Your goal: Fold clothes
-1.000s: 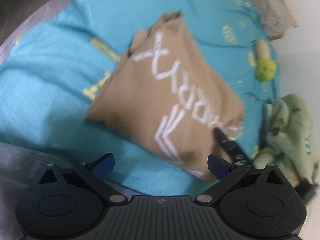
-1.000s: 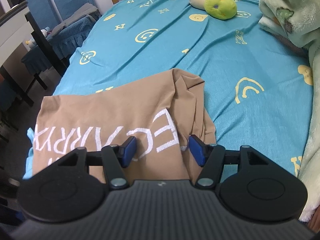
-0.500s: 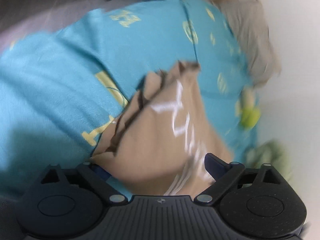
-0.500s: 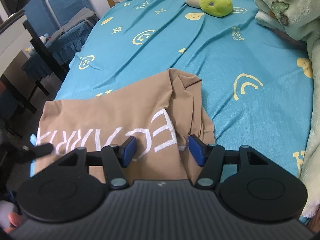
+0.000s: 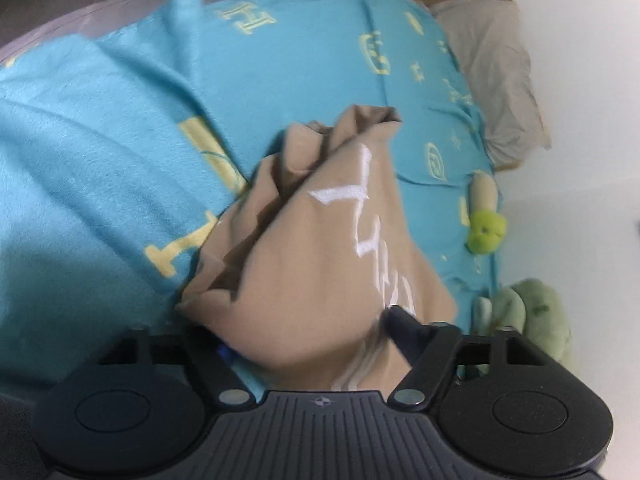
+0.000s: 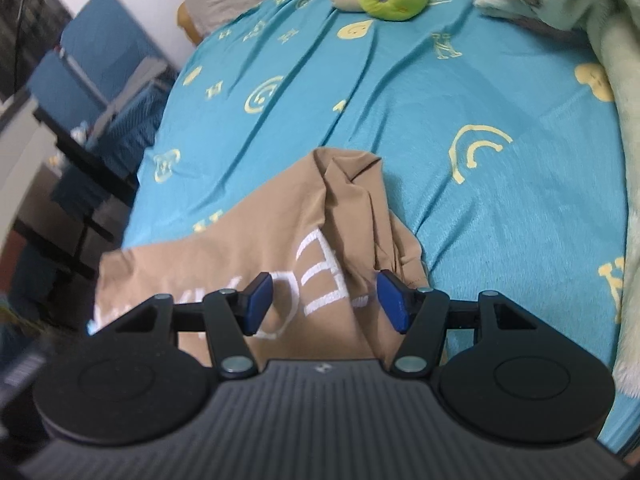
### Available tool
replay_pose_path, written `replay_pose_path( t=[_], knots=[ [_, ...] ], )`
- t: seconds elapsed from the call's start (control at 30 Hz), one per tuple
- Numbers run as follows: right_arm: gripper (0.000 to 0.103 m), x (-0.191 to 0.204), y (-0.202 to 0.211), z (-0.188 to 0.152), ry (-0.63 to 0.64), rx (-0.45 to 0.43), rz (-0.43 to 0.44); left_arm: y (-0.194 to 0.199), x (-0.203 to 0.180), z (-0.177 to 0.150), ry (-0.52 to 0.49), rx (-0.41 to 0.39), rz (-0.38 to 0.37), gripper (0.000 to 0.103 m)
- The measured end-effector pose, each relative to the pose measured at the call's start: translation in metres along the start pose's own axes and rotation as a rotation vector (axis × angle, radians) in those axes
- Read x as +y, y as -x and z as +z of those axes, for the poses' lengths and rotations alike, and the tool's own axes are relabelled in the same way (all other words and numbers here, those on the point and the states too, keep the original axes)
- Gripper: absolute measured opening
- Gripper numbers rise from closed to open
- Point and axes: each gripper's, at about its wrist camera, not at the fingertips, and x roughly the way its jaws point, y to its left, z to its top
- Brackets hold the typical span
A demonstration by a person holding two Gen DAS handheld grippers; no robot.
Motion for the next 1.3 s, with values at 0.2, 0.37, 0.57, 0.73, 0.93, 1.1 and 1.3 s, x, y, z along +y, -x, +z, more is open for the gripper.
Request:
replay_pose_path(
  t=[0.2, 0.37, 0.57, 0.73, 0.93, 1.1, 1.3],
  knots=[
    [0.066, -0.006, 0.042, 0.001, -0.205, -0.027, 0.244, 0.006, 0.005, -0.006, 0.026, -0.024, -0.013, 0.057],
    [0.094, -0.010, 0.036, -0.024, -0.413, 0.113, 0.420, 0.002, -0.002, 0.001, 0.015, -0.048, -0.035, 0.044],
    [0.094, -0.015, -0.007, -0.059, -0.672, 0.368, 0.489, 0.002, -0.010, 0.007, 0.005, -0.076, -0.098, 0.033],
    [0.094, -0.029, -0.026, -0.076, -0.816, 0.337, 0.429, 0.004, -0.011, 0.009, 0.019, -0.090, -0.155, 0.030],
    [0.092, -0.047, -0.019, -0.072, -0.864, 0.143, 0.338, 0.003, -0.011, 0.010, 0.045, -0.099, -0.203, 0.027],
    [0.042, -0.044, -0.007, -0.062, -0.809, 0.044, 0.250, 0.014, -0.017, 0.008, 0.038, -0.090, -0.240, 0.026],
    [0.033, -0.034, 0.050, -0.047, -0.688, -0.087, 0.323, 0.042, -0.045, 0.002, 0.048, -0.074, -0.289, 0.026]
  ],
)
